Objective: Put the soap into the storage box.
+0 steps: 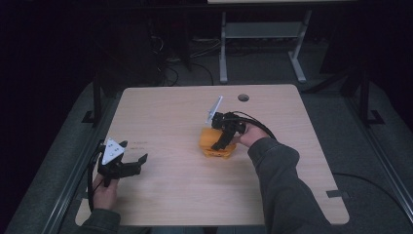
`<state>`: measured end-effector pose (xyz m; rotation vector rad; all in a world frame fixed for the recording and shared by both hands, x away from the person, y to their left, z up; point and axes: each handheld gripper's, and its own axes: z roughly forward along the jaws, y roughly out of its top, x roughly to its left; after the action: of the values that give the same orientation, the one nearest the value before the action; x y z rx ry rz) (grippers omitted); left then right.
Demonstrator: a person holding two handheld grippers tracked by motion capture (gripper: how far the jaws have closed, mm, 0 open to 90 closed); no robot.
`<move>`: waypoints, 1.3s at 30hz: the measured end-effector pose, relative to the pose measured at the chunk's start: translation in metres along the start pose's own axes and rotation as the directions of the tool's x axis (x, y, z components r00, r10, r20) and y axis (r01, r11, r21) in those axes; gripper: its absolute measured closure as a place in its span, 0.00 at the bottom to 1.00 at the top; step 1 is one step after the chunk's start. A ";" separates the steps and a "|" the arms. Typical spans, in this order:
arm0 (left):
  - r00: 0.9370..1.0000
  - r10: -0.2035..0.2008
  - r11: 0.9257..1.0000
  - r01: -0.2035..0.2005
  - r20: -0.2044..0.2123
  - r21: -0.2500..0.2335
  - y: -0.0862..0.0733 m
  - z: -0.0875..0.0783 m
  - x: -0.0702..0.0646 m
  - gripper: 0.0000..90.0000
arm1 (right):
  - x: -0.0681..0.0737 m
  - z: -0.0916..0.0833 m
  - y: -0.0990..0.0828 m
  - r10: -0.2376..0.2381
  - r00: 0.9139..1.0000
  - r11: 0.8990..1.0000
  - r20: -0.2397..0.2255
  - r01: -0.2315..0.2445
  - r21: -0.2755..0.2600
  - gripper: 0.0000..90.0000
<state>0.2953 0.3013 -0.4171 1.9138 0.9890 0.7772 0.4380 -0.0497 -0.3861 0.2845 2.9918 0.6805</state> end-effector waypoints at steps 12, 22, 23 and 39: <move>1.000 -0.001 1.000 0.001 -0.001 -0.001 0.000 0.000 0.000 0.15 | 0.000 0.004 -0.006 0.020 1.000 1.000 -0.014 -0.019 0.016 0.23; 1.000 0.000 1.000 0.000 -0.002 -0.003 0.000 0.000 0.000 0.15 | 0.001 0.004 -0.006 0.019 1.000 1.000 -0.010 -0.019 0.018 0.23; 1.000 0.001 1.000 -0.001 -0.001 0.001 0.000 0.000 0.000 0.15 | 0.001 0.004 -0.006 0.020 1.000 1.000 -0.009 -0.020 0.018 0.23; 1.000 0.000 1.000 0.000 0.000 0.002 0.000 0.000 0.000 0.15 | 0.002 0.004 -0.006 0.033 0.999 0.999 -0.006 -0.033 0.021 0.22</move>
<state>0.2953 0.3012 -0.4169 1.9158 0.9901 0.7769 0.4354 -0.0530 -0.3928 0.3341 3.0087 0.6548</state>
